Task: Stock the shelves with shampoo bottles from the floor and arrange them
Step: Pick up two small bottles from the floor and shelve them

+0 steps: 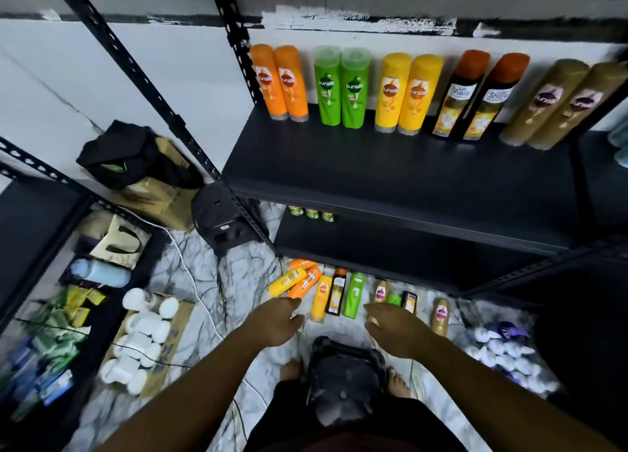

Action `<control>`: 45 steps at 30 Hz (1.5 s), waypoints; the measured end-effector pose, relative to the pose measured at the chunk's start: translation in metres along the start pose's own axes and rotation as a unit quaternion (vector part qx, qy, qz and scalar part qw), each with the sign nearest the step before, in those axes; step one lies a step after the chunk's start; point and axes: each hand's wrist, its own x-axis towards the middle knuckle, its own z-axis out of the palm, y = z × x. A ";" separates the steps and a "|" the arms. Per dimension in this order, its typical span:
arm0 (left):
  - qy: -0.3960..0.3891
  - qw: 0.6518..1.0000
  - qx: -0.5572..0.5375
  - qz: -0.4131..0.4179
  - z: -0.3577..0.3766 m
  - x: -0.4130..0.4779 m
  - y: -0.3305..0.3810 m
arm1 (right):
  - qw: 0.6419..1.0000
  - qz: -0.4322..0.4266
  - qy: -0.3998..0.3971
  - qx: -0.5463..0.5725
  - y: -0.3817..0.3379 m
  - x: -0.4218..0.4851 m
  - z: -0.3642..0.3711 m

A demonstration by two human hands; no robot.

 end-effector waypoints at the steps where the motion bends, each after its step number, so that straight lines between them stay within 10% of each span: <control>1: 0.006 1.000 -0.002 -0.002 0.000 0.001 0.006 | 1.000 -0.008 -0.003 -0.001 0.003 -0.001 -0.001; 23: -0.017 0.995 0.041 0.095 -0.057 0.067 -0.124 | 0.990 0.132 -0.012 0.049 -0.113 0.048 0.032; 45: -0.029 0.999 0.027 0.035 -0.002 0.066 -0.055 | 0.990 0.096 -0.059 0.081 -0.043 0.061 0.047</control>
